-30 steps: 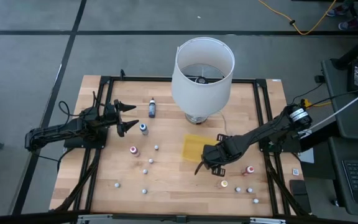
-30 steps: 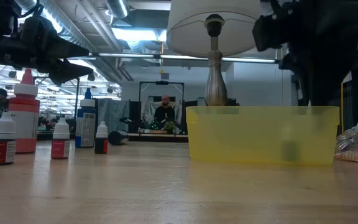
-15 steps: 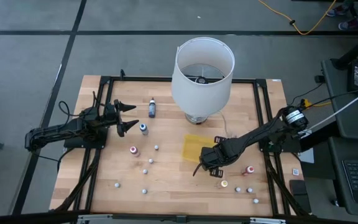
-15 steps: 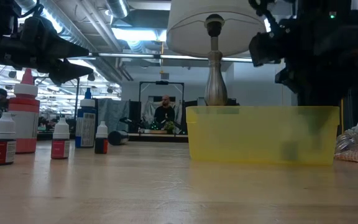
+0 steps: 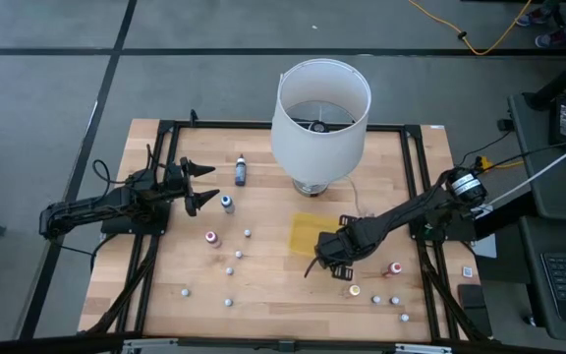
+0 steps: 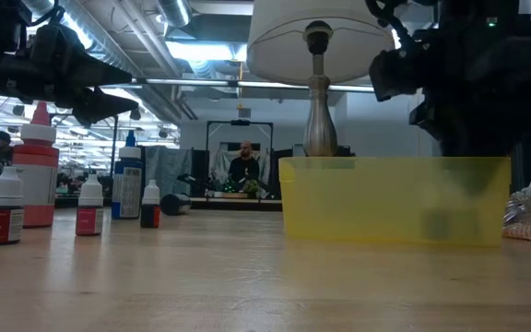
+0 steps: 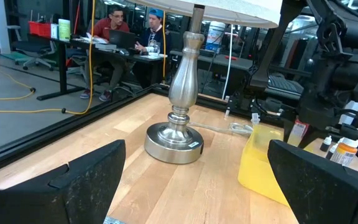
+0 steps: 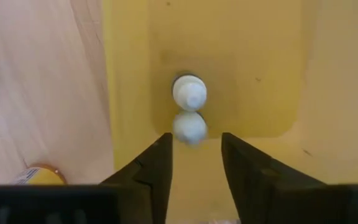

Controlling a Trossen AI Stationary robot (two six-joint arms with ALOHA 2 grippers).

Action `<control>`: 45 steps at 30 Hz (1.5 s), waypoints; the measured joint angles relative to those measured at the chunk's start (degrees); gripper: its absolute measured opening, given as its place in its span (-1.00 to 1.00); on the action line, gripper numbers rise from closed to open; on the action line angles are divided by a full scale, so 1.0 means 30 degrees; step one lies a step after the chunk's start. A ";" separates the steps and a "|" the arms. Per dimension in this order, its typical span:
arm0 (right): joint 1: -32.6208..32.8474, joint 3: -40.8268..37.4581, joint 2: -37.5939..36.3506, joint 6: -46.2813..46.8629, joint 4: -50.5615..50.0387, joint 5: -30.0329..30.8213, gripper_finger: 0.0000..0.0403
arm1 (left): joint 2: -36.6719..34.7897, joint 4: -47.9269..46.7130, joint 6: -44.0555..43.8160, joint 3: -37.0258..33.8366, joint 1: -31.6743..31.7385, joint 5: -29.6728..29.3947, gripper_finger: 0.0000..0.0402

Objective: Pick & Place food coloring
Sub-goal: Put the purple food coloring bottle into the yellow bin

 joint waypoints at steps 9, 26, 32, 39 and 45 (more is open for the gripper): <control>-0.0036 0.1500 -0.1226 -0.0044 -0.1819 0.1140 -0.16 | 0.0000 0.0000 0.0000 0.0000 -0.0003 0.0007 0.94; 0.2780 0.6619 -0.3020 0.1501 -0.8333 0.0269 0.22 | 0.0000 0.0000 0.0000 0.0007 -0.0003 0.0014 0.94; 0.5080 0.6754 -0.3027 0.2633 -0.8812 -0.0517 0.37 | 0.0000 0.0000 0.0000 0.0000 -0.0003 0.0014 0.94; 0.8337 0.5172 -0.3027 0.3479 -0.7537 -0.0557 0.39 | 0.0000 0.0000 0.0000 0.0007 -0.0002 0.0014 0.94; 1.0079 0.3385 -0.2955 0.4462 -0.5596 -0.0565 0.39 | 0.0000 0.0000 0.0000 0.0003 -0.0003 0.0011 0.94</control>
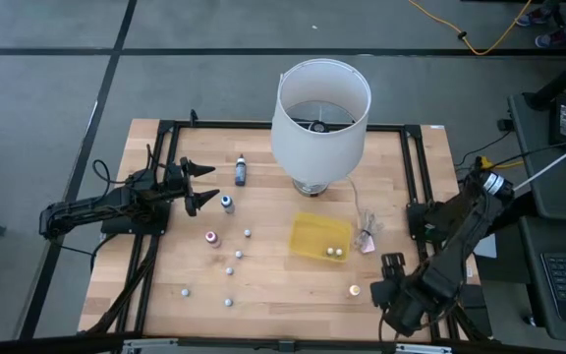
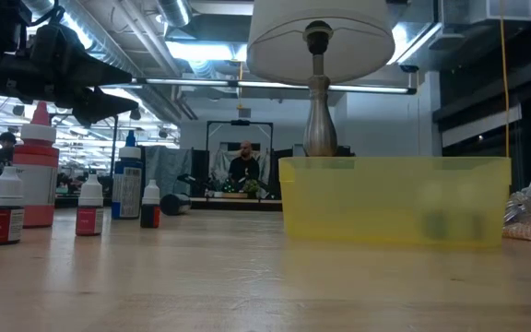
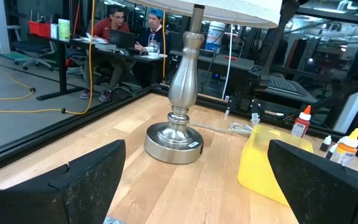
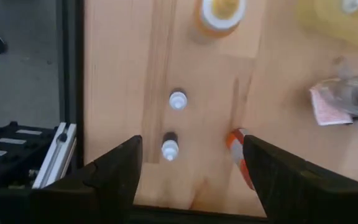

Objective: Pick & Place food coloring
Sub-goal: Put the purple food coloring bottle into the yellow bin

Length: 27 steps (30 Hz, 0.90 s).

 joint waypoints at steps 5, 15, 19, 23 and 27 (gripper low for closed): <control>0.0553 -0.1072 0.0716 -0.0039 0.2049 0.0068 0.39 | 0.0000 0.0000 0.0000 -0.0003 0.0002 -0.0004 0.94; 0.0864 -0.2653 0.2188 -0.0518 0.5040 0.0325 0.39 | 0.0000 0.0000 0.0000 0.0002 0.0002 -0.0004 0.94; 0.0849 -0.3174 0.2494 -0.1042 0.5315 0.0689 0.39 | 0.0000 0.0000 0.0000 0.0001 0.0004 -0.0004 0.94; 0.0849 -0.3936 0.2521 -0.1047 0.5604 0.0714 0.39 | 0.0000 0.0000 0.0000 -0.0003 0.0006 -0.0004 0.94; 0.0849 -0.4438 0.2521 -0.1139 0.6114 0.0723 0.39 | 0.0000 0.0000 0.0000 -0.0001 0.0002 -0.0004 0.94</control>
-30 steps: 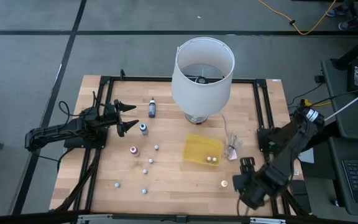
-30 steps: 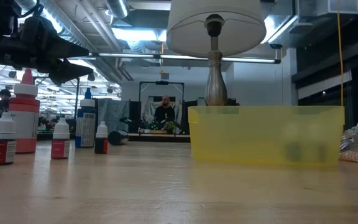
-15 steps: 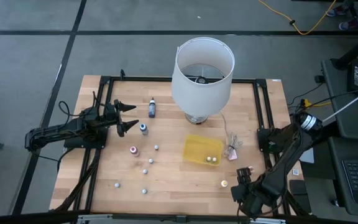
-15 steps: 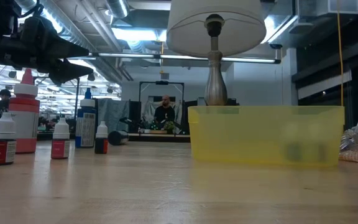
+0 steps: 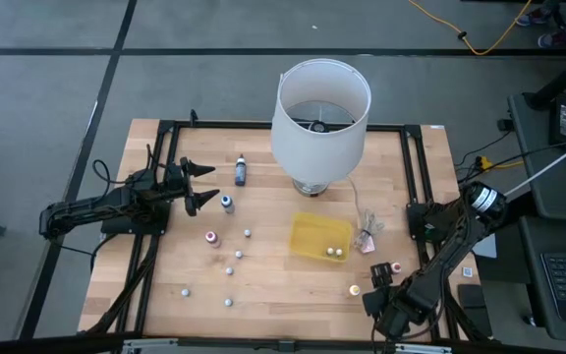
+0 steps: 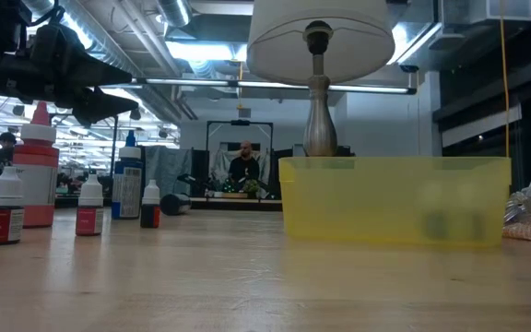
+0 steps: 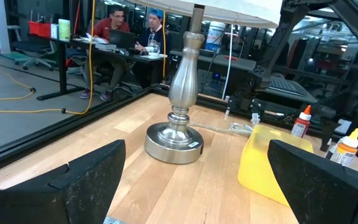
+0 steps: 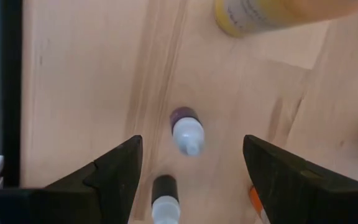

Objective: Pick & Place food coloring
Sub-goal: Put the purple food coloring bottle into the yellow bin

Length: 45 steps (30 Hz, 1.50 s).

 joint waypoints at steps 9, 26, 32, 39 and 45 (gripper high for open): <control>-0.0117 -0.0655 0.0036 -0.0301 0.1024 0.0023 0.38 | 0.0000 0.0000 0.0000 0.0000 0.0000 0.0000 0.94; -0.0117 -0.0655 0.0036 -0.0540 0.1002 0.0341 -0.46 | 0.0000 0.0000 0.0000 -0.0002 -0.0002 0.0000 0.94; -0.0117 -0.0371 0.0036 -0.0489 0.0531 0.0348 -0.70 | 0.0000 0.0000 0.0001 -0.0002 0.0001 0.0000 0.94; -0.0207 0.1892 -0.0692 -0.0525 -0.2989 0.0395 -0.61 | 0.0000 0.0000 0.0000 0.0001 -0.0002 0.0000 0.94; -0.1225 0.4341 -0.1399 -0.1174 -0.6586 0.0560 -0.66 | 0.0000 0.0000 0.0000 -0.0002 0.0000 0.0000 0.94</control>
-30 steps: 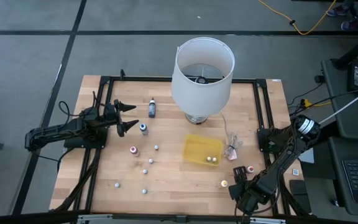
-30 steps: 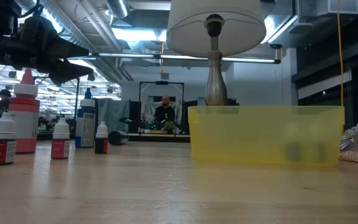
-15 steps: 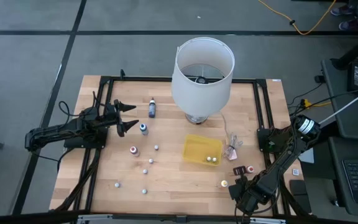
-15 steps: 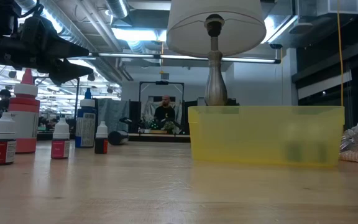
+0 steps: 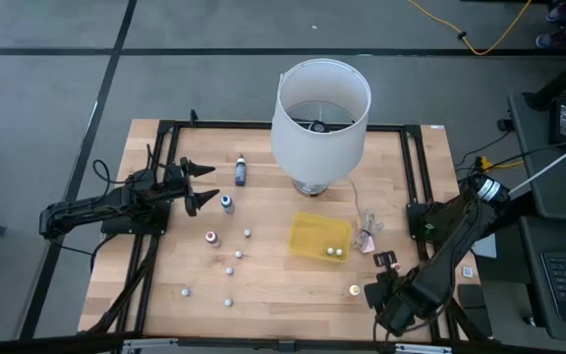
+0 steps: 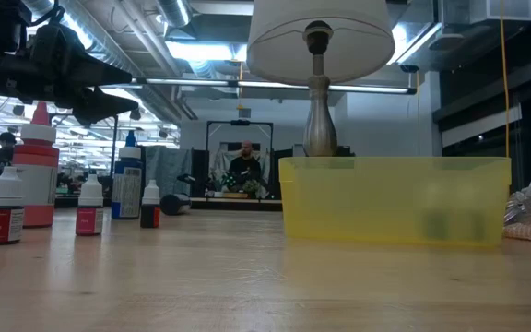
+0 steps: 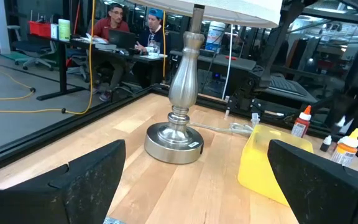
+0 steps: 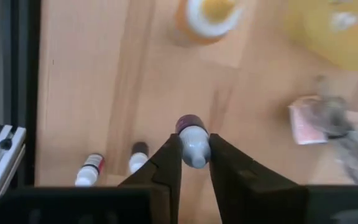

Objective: Pick & Place food coloring
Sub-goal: Put the purple food coloring bottle into the yellow bin

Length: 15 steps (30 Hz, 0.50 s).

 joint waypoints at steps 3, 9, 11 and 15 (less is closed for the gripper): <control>-0.0831 0.1231 -0.0007 -0.1189 -0.1198 0.0005 -0.70 | 0.0000 0.0000 0.0005 0.0002 0.0000 0.0000 0.94; -0.3153 0.2907 -0.0029 -0.3074 -0.1651 0.0906 -0.63 | 0.0000 0.0000 0.0000 0.0005 0.0000 0.0000 0.94; -0.4082 0.3150 -0.0029 -0.3778 -0.1615 0.1002 -0.63 | 0.0000 0.0000 0.0000 0.0004 0.0001 0.0000 0.94; -0.6002 0.3226 0.0124 -0.4865 -0.1255 0.1005 -0.67 | 0.0000 0.0000 0.0001 0.0001 -0.0002 0.0000 0.94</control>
